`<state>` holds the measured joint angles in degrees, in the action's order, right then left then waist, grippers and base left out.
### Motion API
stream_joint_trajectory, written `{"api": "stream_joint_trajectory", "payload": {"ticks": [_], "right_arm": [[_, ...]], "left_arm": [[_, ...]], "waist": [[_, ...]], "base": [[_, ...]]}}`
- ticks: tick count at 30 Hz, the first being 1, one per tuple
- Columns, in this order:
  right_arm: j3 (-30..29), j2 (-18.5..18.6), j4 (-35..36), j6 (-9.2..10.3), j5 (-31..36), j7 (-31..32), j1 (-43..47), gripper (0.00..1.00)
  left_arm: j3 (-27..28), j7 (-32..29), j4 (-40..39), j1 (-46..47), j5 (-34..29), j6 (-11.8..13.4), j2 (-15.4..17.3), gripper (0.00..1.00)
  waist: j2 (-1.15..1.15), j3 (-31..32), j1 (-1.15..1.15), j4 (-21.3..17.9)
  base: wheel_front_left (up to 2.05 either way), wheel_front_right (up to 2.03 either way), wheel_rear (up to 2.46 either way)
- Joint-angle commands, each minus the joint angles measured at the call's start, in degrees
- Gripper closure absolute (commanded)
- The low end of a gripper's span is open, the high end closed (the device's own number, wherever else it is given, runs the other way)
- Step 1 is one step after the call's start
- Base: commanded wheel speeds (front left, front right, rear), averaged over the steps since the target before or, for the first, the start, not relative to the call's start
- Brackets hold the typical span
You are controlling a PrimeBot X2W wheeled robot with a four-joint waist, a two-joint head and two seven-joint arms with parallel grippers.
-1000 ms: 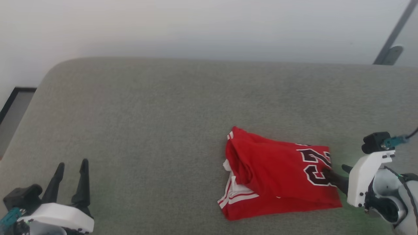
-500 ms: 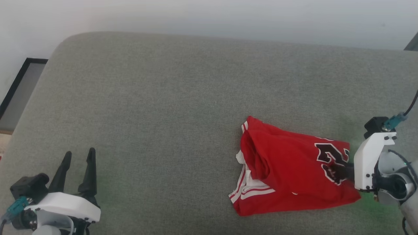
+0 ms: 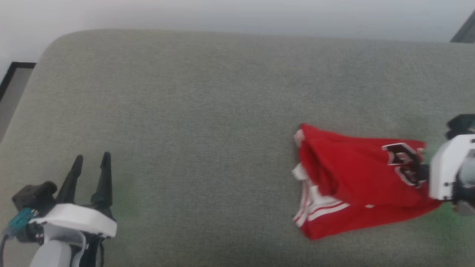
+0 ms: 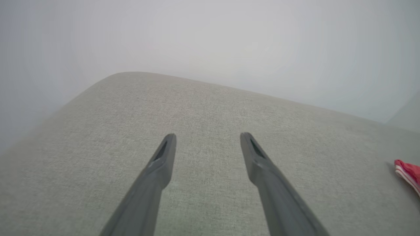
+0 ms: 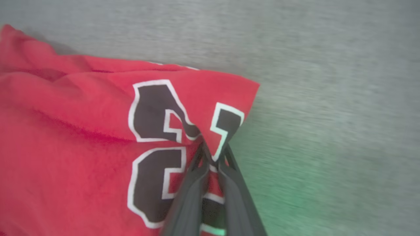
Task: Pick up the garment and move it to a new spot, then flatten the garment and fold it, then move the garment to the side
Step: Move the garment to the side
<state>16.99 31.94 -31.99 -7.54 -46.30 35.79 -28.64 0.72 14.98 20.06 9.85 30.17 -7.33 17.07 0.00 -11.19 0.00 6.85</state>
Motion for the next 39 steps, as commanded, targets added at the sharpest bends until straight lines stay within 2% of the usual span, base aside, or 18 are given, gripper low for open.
{"api": "stream_joint_trajectory", "payload": {"ticks": [1,8,17,27,32,39], "right_arm": [[-0.4,1.3,-0.4,0.09,1.4,-0.5,-1.2,1.00],[-3.5,5.2,-1.8,0.08,4.6,-1.9,-4.4,1.00],[-5.1,9.3,-4.0,0.06,9.5,-5.7,-12.3,1.00],[-5.0,12.8,-10.6,0.06,16.5,-14.5,-22.4,1.00],[-4.4,13.1,-15.1,0.06,20.3,-20.4,-26.5,1.00],[-4.1,11.2,-22.4,0.06,26.4,-27.7,-30.9,1.00]], "left_arm": [[-0.5,0.3,-0.1,1.4,-0.9,-0.1,-0.3,0.00],[-3.6,0.3,0.6,5.3,-1.1,-0.1,-0.6,0.00],[-8.5,0.3,1.7,12.2,-1.3,-0.1,-0.4,0.00],[-14.3,0.2,2.5,20.0,-1.2,-0.1,0.4,0.00],[-17.0,0.3,2.6,23.0,-0.9,-0.1,1.3,0.00],[-19.5,0.3,3.3,26.4,-0.6,-0.1,2.1,0.00]], "waist": [[0.00,-0.6,0.00,-1.0],[0.00,-2.3,0.00,-3.8],[0.00,-6.0,0.00,-9.4],[0.00,-11.3,0.00,-14.4],[0.00,-14.0,0.00,-16.0],[0.00,-17.0,0.00,-17.1]], "base": [[0.00,0.00,0.00],[0.00,0.00,0.00],[0.00,0.00,0.00],[0.00,0.00,0.00],[0.00,0.00,0.00],[0.00,0.00,0.00]]}}
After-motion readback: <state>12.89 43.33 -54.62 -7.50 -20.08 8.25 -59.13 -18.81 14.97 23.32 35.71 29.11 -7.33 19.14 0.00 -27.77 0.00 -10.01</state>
